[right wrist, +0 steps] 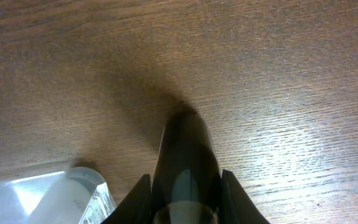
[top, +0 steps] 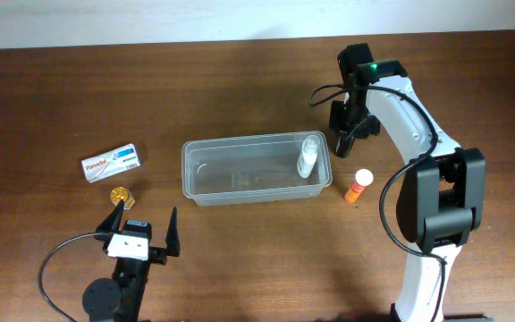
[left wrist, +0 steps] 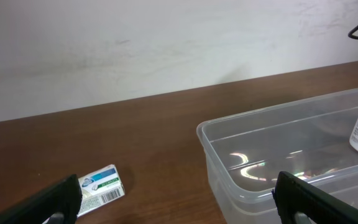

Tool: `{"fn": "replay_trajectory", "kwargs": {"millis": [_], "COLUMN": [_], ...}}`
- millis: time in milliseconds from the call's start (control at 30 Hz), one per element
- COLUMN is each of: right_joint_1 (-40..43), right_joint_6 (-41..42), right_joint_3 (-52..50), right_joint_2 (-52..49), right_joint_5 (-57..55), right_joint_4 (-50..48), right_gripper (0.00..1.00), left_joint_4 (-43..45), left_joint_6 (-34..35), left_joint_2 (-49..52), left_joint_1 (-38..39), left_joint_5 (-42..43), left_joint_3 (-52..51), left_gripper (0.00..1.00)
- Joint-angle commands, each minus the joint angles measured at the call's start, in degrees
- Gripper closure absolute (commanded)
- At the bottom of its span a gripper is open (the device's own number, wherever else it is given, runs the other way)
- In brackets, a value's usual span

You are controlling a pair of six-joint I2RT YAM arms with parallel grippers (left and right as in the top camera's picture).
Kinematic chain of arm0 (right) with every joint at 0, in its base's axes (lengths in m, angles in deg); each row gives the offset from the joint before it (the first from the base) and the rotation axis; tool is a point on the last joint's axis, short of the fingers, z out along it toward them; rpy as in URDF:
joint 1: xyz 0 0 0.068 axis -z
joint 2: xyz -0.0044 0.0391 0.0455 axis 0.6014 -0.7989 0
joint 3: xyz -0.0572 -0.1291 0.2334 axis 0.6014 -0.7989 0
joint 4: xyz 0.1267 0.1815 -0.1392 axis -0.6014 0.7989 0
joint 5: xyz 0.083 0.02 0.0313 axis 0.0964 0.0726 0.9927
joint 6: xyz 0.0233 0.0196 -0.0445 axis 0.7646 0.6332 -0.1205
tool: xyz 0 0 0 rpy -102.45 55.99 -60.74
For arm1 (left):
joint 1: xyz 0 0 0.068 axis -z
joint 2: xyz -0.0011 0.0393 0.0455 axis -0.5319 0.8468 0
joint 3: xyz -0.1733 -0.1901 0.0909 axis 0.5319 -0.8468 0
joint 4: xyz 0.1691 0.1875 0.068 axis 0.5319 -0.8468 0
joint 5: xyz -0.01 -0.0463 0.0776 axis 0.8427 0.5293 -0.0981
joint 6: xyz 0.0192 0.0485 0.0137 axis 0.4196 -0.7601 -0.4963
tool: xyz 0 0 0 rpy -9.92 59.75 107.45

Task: Pack container
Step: 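Move the right gripper to the dark brown bottle and grasp it, then carry the brown bottle into the container beside the white bottle, release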

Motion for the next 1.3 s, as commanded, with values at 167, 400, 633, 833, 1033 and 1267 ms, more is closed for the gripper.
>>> {"fn": "replay_trajectory", "kwargs": {"millis": [167,400,633,833,1033,1267], "right_joint_1": [0.5,0.5,0.5,0.4,0.3,-3.4], "right_joint_6": [-2.2,-3.9,-5.2,-6.5,-8.3,-9.7], "right_joint_3": [-0.4,3.5,8.6,13.5,14.6,14.6], "right_joint_2": [0.1,2.0,7.1,12.5,18.8,22.4], "right_joint_5": [-0.2,-0.2,0.0,0.5,10.8,19.9], "right_joint_4": [1.2,4.8,9.2,14.1,14.2,12.9], "right_gripper": [0.80,0.80,0.79,0.79,0.79,0.79], "left_joint_4": [-0.3,-0.3,-0.3,-0.3,-0.3,-0.3], "left_joint_6": [-0.5,-0.5,-0.5,-0.5,-0.5,-0.5], "left_joint_2": [-0.5,-0.5,-0.5,-0.5,-0.5,-0.5], "left_joint_1": [0.1,0.1,0.1,0.1,0.1,0.1], "left_joint_5": [-0.4,-0.4,-0.4,-0.4,-0.4,-0.4], "left_joint_3": [-0.2,-0.2,-0.2,-0.2,-0.2,-0.2], "left_gripper": [0.01,0.01,0.01,0.01,0.01,0.01]}}
